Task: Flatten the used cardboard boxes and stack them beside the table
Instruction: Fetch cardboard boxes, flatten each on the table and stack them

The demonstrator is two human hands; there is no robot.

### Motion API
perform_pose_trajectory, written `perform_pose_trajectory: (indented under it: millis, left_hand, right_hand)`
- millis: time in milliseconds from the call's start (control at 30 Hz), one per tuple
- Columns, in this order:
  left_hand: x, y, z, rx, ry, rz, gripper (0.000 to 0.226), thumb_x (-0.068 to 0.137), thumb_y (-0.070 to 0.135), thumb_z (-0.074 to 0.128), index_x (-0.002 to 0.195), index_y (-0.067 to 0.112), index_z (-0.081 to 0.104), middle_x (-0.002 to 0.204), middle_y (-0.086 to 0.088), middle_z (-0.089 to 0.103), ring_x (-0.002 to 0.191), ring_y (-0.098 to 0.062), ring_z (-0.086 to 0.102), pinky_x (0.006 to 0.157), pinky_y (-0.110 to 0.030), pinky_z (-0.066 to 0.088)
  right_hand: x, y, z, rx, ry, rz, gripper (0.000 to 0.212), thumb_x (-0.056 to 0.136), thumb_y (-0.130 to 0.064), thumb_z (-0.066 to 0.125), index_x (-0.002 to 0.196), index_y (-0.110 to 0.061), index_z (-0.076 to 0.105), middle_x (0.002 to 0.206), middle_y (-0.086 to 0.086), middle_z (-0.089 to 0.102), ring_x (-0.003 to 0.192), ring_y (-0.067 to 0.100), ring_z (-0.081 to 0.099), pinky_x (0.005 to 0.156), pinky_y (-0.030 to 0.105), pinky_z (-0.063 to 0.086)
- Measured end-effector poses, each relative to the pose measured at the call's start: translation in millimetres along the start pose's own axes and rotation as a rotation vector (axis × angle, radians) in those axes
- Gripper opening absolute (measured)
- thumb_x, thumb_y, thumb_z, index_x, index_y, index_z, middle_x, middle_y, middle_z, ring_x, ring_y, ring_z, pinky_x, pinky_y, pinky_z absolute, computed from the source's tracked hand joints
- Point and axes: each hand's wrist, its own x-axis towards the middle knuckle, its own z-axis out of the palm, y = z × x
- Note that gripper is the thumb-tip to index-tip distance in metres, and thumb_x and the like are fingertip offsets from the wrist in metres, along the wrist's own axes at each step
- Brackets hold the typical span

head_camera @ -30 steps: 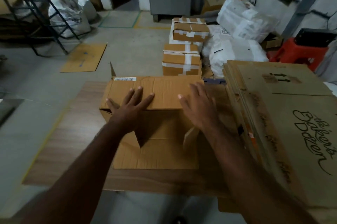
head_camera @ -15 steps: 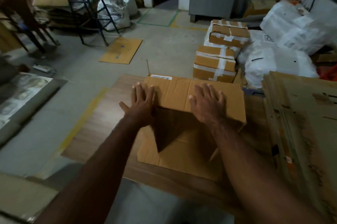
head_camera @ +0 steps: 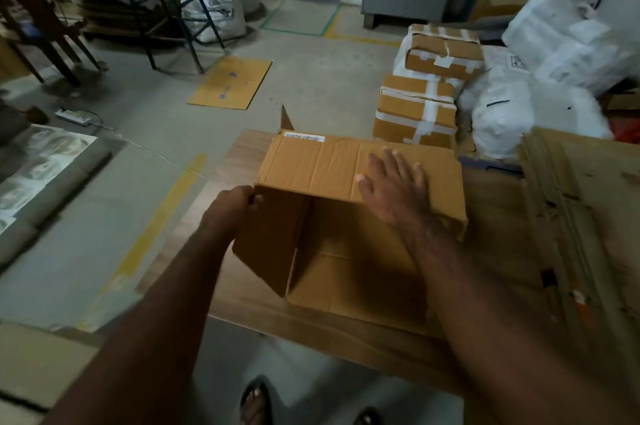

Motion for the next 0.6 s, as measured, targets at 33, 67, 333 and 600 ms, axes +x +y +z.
perform_pose_trajectory:
  millis: [33,67,333,600]
  left_hand:
    - [5,-8,-2,-0.032,0.015,-0.034,0.025,0.106,0.027,0.05,0.109,0.008,0.065,0.101,-0.019,0.068,0.09,-0.035,0.064,0.071,-0.036,0.046]
    - [10,-19,-4,-0.056,0.032,-0.072,0.027,0.106,0.025,0.051,0.113,0.004,0.065,0.107,-0.022,0.068,0.097,-0.038,0.064,0.074,-0.037,0.045]
    - [37,-170,30,-0.53,-0.099,-0.453,0.026,0.095,0.023,0.063,0.096,-0.001,0.072,0.078,-0.023,0.063,0.078,-0.036,0.064,0.077,-0.054,0.055]
    - [29,-238,87,-0.709,-0.299,-0.517,0.021,0.104,0.014,0.054,0.089,0.0,0.06,0.084,-0.021,0.057,0.075,-0.031,0.056,0.065,-0.039,0.051]
  right_hand:
    - [5,-13,5,0.007,-0.025,-0.006,0.063,0.108,-0.054,0.019,0.164,-0.027,0.008,0.173,0.003,0.002,0.158,0.023,0.0,0.125,0.058,0.002]
    - [10,-28,11,0.012,-0.048,-0.006,0.064,0.108,-0.054,0.018,0.164,-0.028,0.006,0.173,0.002,0.0,0.158,0.023,-0.003,0.125,0.059,0.001]
    - [5,-145,123,0.122,-0.368,0.077,0.066,0.108,-0.054,0.026,0.163,-0.035,-0.005,0.17,-0.003,-0.018,0.157,0.028,-0.016,0.116,0.076,-0.003]
    - [-24,-174,209,0.111,-0.486,0.163,0.063,0.109,-0.042,0.028,0.161,-0.038,-0.006,0.17,-0.004,-0.021,0.156,0.03,-0.018,0.113,0.08,0.0]
